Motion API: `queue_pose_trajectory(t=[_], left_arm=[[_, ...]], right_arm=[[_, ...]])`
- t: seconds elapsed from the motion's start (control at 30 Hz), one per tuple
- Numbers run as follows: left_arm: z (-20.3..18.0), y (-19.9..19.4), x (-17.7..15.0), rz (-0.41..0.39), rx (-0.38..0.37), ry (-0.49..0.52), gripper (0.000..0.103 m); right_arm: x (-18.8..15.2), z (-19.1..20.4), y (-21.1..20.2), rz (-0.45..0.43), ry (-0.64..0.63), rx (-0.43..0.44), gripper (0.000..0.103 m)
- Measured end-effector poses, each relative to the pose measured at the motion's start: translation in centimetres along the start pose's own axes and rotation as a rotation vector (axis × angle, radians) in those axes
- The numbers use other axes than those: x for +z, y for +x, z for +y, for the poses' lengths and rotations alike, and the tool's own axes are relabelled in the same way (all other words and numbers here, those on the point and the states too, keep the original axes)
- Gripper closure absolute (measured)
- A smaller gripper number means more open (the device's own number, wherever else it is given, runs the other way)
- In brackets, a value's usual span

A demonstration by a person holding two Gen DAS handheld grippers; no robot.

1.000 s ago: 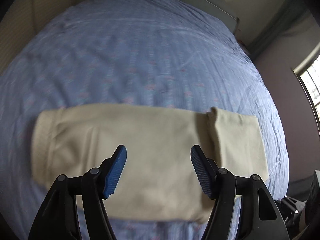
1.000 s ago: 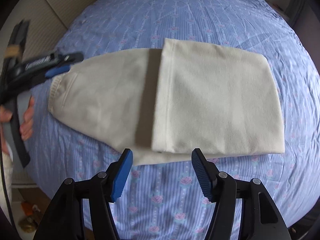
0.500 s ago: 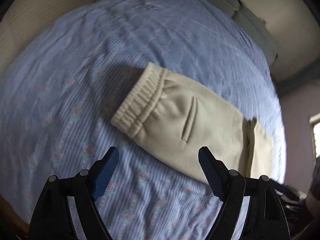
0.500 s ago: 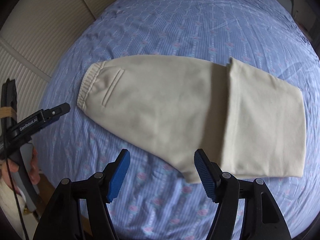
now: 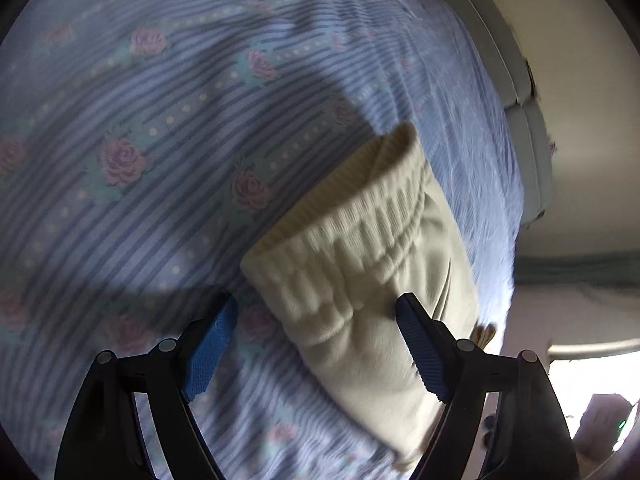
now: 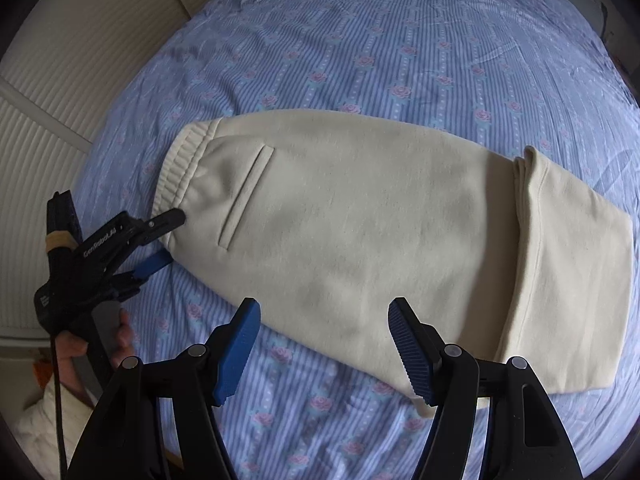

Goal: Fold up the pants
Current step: 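Grasp the elastic waistband with the left gripper and lift it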

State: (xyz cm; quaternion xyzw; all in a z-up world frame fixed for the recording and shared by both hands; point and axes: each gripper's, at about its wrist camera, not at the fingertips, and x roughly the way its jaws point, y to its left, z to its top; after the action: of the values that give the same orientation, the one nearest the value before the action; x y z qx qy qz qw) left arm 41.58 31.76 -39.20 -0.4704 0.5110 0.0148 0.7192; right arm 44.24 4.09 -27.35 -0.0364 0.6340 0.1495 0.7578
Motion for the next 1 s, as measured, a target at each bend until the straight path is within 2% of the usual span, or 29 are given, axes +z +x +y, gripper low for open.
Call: queue_pose_trajectory(t=[0.07,0.1,0.17,0.23,0.37,0.4,0.5,0.67,0.7,0.8,0.83,1.0], left_arm=[[0.1,0.1,0.3,-0.019,-0.042,-0.026,0.023],[0.0,0.1,0.4,-0.024,-0.07,-0.034,0.03],[-0.4,0.3,0.4,-0.014,-0.093,-0.039,0.033],[-0.9,0.5,0.3,0.002,-0.1,-0.01,0.048],[-2.4,-0.7,0.4,-0.024,-0.179,0.062,0.054],[-2.7,-0.6,0.6,-0.025,-0.18,0.077,0.054],[-3.8,1.4,1.4,0.003,-0.126,0.109,0.053],[-3.6,4.3,2.0,0.035,-0.069,0.041,0.052],[-3.8,4.2,2.1,0.033,-0.054,0.045,0.055],[-5.9,2.7,1.6,0.012,0.006,0.126,0.074],[-6.8,1.9,1.4,-0.003,0.021,0.165,0.077],[-14.4,-2.4,-1.0,-0.091,0.068,0.347,0.08]], right_arm=[[0.1,0.2,0.4,0.007,0.007,0.009,0.035],[0.3,0.3,0.7,0.011,0.009,0.013,0.035],[0.5,0.4,1.2,0.016,0.013,0.014,0.035],[0.7,0.4,1.5,0.015,0.02,0.006,0.035],[0.9,0.0,1.7,0.01,0.033,-0.002,0.035],[0.9,-0.1,1.8,0.01,0.036,-0.005,0.035],[0.9,-0.7,1.9,0.01,0.064,-0.01,0.035],[0.4,-1.5,1.4,0.001,0.094,-0.024,0.035],[0.2,-1.5,1.3,-0.001,0.092,-0.037,0.035],[-0.2,-2.1,0.5,-0.012,0.103,-0.036,0.035],[-0.4,-2.4,0.2,-0.018,0.11,-0.03,0.035],[-2.3,-5.3,-2.9,-0.073,0.155,-0.003,0.035]])
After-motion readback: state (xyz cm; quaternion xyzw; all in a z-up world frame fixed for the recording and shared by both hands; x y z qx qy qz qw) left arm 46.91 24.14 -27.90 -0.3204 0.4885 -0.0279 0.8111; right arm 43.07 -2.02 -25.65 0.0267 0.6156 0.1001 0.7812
